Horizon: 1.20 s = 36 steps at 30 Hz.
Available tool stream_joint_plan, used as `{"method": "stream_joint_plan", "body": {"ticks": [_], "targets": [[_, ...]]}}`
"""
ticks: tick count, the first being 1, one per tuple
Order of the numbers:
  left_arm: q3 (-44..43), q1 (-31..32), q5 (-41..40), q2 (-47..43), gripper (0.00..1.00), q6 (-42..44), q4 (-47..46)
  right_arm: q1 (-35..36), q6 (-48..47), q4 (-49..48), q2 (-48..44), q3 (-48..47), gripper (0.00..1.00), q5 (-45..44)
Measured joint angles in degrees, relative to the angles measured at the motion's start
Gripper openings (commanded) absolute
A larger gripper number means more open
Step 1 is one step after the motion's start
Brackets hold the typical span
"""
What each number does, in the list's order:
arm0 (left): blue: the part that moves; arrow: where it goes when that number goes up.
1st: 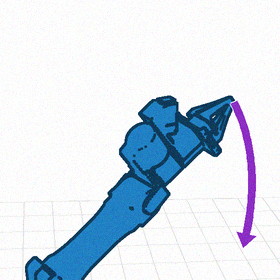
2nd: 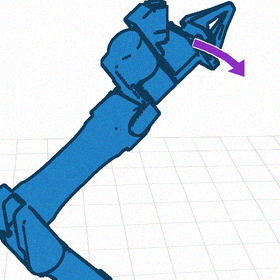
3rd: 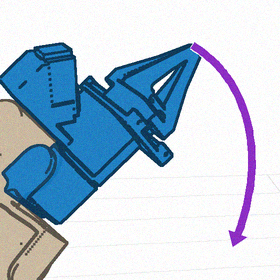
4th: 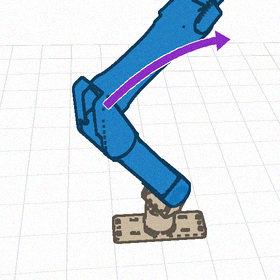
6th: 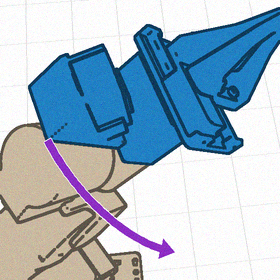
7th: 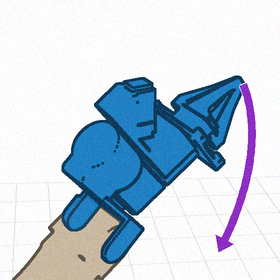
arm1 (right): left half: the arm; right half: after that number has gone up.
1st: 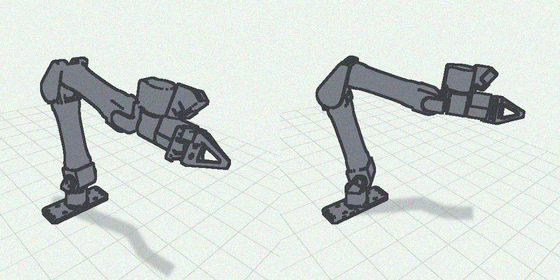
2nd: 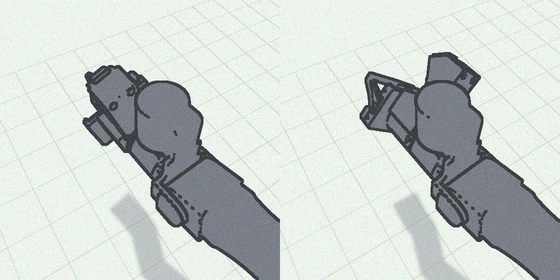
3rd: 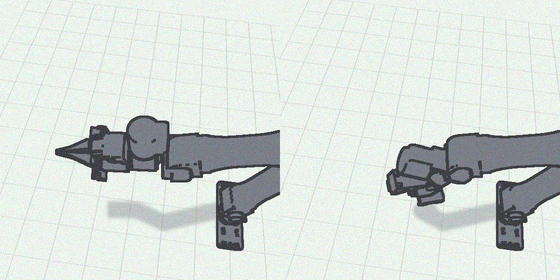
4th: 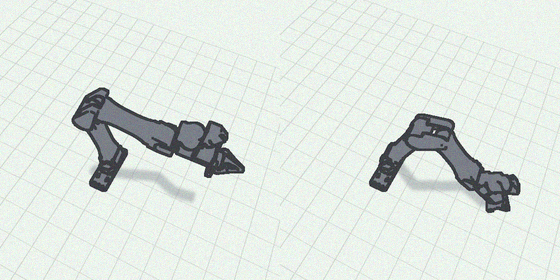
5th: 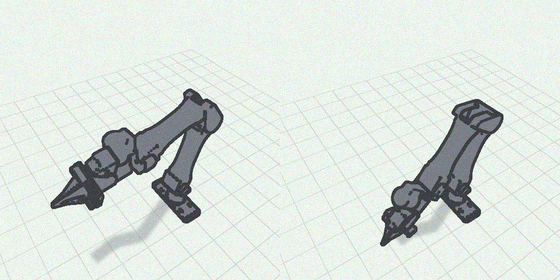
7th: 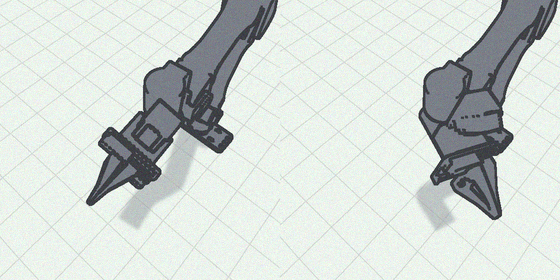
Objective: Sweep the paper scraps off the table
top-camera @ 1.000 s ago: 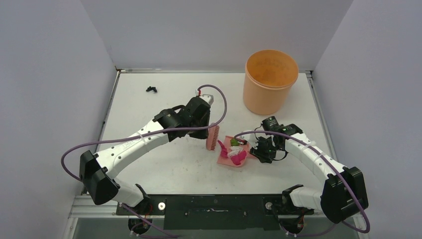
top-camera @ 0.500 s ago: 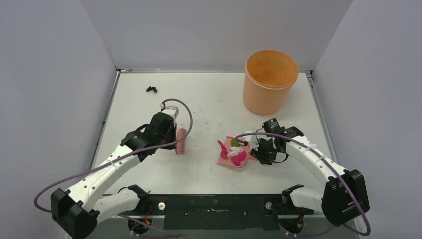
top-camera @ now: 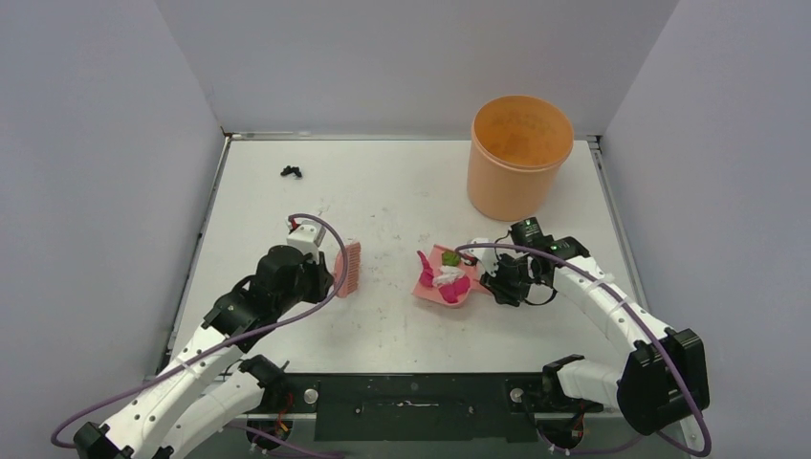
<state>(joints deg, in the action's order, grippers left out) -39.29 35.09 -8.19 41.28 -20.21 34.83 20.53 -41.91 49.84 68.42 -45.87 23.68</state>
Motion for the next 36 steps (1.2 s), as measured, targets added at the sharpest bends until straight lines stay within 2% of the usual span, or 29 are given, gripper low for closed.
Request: {"method": "stream_joint_plan", "body": {"ticks": [14, 24, 36], "targets": [[0.37, -3.32, 1.2, 4.07, 0.0, -0.07, -2.12, -0.33, 2.08, 1.86, 1.14, -10.54, 0.05, 2.82], [0.39, -4.11, 1.6, 5.09, 0.0, -0.11, -2.14, -1.16, 2.8, 6.08, 4.57, -23.67, 0.05, 4.94], [0.42, -4.83, 3.1, 7.04, 0.0, -0.11, -3.13, -6.25, 11.26, 7.26, 7.93, -39.3, 0.05, 5.68]]}}
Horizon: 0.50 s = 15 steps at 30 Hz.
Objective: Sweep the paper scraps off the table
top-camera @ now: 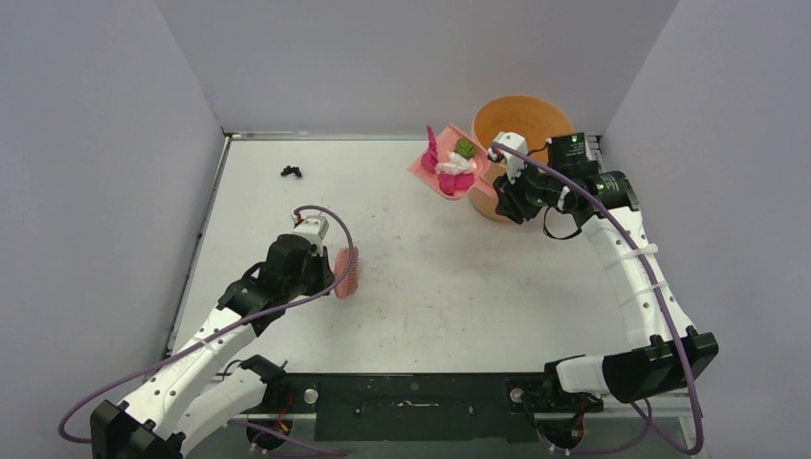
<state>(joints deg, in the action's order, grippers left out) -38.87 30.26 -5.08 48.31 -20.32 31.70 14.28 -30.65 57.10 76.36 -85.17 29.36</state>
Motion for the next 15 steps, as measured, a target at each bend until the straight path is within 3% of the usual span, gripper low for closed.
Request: {"method": "stream_joint_plan", "body": {"ticks": [6, 15], "targets": [[0.0, -0.02, 0.44, 0.13, 0.0, 0.0, -0.39, -3.93, 4.5, -1.05, 0.26, -5.9, 0.06, -1.64], [0.0, -0.74, 0.92, 0.5, 0.0, -0.02, -0.7, -7.91, 7.41, -2.75, 1.16, -11.32, 0.05, -11.45]]}}
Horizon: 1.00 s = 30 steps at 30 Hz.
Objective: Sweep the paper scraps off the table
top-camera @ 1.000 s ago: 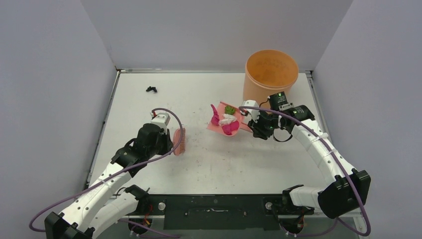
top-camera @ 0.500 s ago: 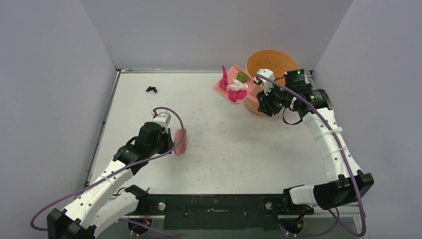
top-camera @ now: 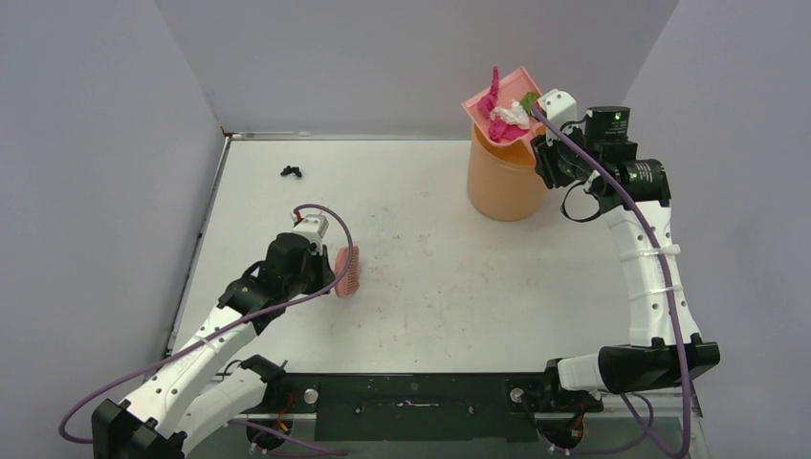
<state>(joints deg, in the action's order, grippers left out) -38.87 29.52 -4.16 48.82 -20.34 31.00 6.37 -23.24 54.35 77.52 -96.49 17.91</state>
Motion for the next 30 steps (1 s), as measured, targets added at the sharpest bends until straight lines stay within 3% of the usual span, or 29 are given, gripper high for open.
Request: {"method": "stream_joint_plan", "body": {"ticks": [10, 19, 30], "targets": [[0.0, -0.52, 0.63, 0.02, 0.0, 0.02, -0.04, -2.38, -5.03, 0.81, 7.74, -8.02, 0.05, -15.98], [0.0, -0.76, 1.14, -0.59, 0.0, 0.04, -0.04, -2.97, -18.51, 1.29, 14.88, -14.93, 0.06, -31.04], [0.02, -0.87, 1.86, -0.76, 0.0, 0.07, -0.02, -0.26, -35.34, -1.51, 15.72, -13.55, 0.07, -43.82]]}}
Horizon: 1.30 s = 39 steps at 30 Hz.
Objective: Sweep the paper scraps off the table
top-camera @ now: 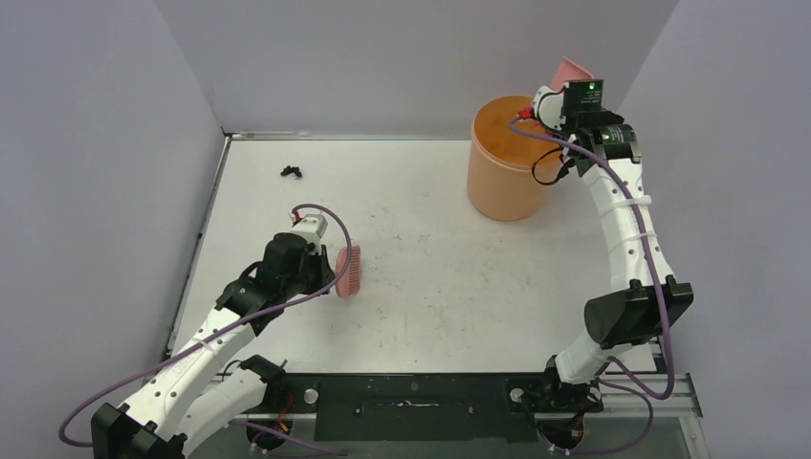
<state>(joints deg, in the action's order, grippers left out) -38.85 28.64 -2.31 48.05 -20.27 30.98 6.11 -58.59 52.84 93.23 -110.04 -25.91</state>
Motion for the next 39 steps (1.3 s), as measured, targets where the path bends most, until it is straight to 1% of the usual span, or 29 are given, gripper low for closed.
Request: {"method": "stream_joint_plan", "body": {"ticks": [3, 8, 11, 15, 21, 25, 30, 32, 36, 39], "targets": [[0.0, 0.0, 0.17, -0.02, 0.0, 0.0, 0.0, 2.58, -6.23, -4.76, -0.83, 4.22, 0.07, -3.93], [0.04, -0.04, 0.5, -0.26, 0.0, 0.0, 0.0, 7.58, -18.14, -15.56, -4.09, 16.0, 0.06, -11.02], [0.04, -0.15, 0.72, -0.52, 0.0, 0.0, 0.0, 9.35, -22.29, -19.76, -5.2, 18.93, 0.05, -13.25], [0.13, -0.24, 0.92, -0.79, 0.0, 0.0, 0.02, 9.29, -25.9, -23.91, -6.05, 20.28, 0.05, -15.47], [0.15, -0.26, 1.09, -0.81, 0.0, 0.0, 0.02, 9.2, -26.75, -25.75, -7.74, 20.33, 0.05, -17.07], [0.15, -0.26, 1.09, -0.98, 0.0, 0.0, 0.02, 9.2, -23.26, -21.79, -7.78, 17.25, 0.05, -16.28], [0.22, -0.26, 0.5, -1.55, 0.0, 0.17, 0.11, 9.25, -10.19, -9.4, -6.99, 3.48, 0.05, -8.72], [0.22, -0.61, -0.5, -2.45, 0.0, 0.13, 0.31, 9.81, -4.98, -6.05, -7.69, 0.17, 0.05, -5.35], [0.13, -3.61, -3.8, -7.54, 0.0, -1.03, -0.17, 13.79, 3.06, 1.68, -10.62, -0.11, 0.05, 3.8], [-1.36, -5.73, -6.93, -9.27, 0.0, -2.99, -0.83, 17.14, 8.44, 4.9, -13.68, 5.33, 0.05, 13.18]]}}
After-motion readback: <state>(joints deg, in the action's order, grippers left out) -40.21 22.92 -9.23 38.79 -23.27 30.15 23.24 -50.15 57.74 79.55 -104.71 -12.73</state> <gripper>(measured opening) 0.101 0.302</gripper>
